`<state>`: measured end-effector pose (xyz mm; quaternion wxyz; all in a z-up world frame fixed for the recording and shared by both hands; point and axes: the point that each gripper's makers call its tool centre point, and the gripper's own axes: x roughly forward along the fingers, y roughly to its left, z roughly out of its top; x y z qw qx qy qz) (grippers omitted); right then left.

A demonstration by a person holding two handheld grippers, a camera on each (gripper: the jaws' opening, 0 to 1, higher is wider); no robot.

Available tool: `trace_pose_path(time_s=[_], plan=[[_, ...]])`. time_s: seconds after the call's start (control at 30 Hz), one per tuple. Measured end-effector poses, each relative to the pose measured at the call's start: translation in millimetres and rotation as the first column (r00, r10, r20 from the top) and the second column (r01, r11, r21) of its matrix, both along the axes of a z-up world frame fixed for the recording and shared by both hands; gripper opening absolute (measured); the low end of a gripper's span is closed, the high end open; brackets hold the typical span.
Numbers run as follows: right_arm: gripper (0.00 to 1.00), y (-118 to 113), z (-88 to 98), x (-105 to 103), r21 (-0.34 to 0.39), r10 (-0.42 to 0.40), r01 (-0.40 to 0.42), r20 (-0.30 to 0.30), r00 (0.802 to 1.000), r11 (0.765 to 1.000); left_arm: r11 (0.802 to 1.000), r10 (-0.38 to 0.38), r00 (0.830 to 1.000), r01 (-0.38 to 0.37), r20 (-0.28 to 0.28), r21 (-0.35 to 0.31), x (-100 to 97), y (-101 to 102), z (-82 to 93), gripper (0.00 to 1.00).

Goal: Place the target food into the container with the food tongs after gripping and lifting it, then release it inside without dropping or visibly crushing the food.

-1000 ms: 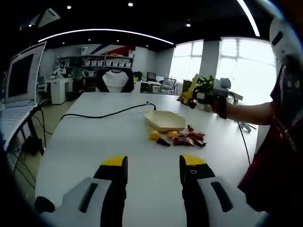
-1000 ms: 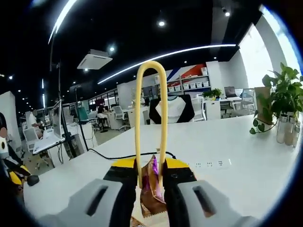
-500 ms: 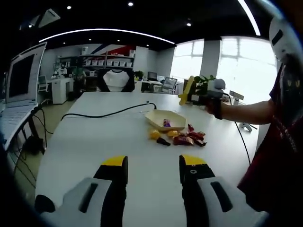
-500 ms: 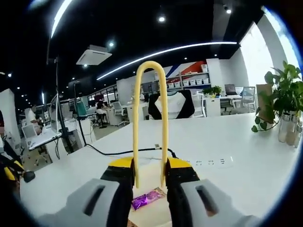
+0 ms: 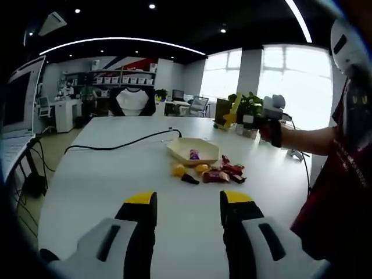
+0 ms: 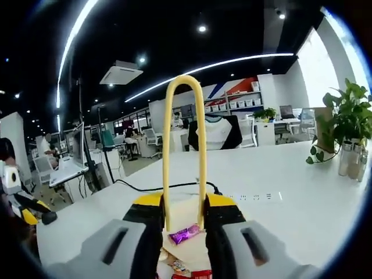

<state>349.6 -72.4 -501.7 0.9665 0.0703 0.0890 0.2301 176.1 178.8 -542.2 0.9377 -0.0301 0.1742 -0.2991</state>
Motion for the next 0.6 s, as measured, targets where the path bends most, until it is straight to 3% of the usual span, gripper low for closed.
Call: trace_pose_path(time_s=[0.33,0.6], plan=[[0.23,-13.4,-15.0,-32.2,0.035,-0.042,0.043,-0.038,0.998,0.998,1.0,-0.029,0.999,0.029,0.012,-0.001,2.3,-9.7,2.4,0.46],[0.23,-33.3,-3.6,-48.1,0.044,-0.081,0.081,-0.01,0.997,0.996,1.0,-0.027,0.998,0.027,0.048,0.003,10.4,-7.6,13.9,0.46]])
